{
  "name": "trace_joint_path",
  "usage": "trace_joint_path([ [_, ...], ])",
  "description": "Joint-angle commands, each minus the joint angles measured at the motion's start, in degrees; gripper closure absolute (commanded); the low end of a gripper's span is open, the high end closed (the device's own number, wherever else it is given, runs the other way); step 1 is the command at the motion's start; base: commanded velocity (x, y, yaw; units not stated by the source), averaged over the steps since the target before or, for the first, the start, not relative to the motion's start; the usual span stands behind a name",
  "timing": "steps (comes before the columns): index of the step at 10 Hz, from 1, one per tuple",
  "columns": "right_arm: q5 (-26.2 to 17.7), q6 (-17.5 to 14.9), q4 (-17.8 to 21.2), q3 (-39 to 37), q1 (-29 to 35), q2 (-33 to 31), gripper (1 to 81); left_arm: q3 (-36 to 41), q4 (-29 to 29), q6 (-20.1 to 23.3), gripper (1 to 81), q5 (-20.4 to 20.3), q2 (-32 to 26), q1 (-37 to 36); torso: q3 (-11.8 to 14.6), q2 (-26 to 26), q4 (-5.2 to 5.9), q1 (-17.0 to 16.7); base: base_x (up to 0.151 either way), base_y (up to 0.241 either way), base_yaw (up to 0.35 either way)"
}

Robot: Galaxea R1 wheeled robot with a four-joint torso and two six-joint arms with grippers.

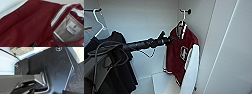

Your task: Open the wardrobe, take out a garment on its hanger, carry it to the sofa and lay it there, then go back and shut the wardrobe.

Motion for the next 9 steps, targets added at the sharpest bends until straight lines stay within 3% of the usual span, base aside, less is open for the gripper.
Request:
trace_joint_path([
  [1, -2.8, -0.1, 0.0, 0.5, 1.9, 0.1, 1.0, -2.6, -1.4, -5.8, 1.0, -1.2, 0.6, -15.1, 0.0, 0.0, 0.00, 0.0, 0.000, 0.000, 0.000],
  [6, -2.1, 0.0, 0.2, 0.5, 1.8, 0.1, 1.0, -4.3, -1.5, -18.5, 1.0, -4.8, 1.3, -18.9, 0.0, 0.0, 0.00, 0.0, 0.000, 0.000, 0.000],
  [9, -2.1, 0.0, 0.1, 0.5, 1.8, 0.1, 1.0, -4.9, -1.5, -19.1, 1.0, -4.8, 2.8, -20.5, 0.0, 0.0, 0.00, 0.0, 0.000, 0.000, 0.000],
])
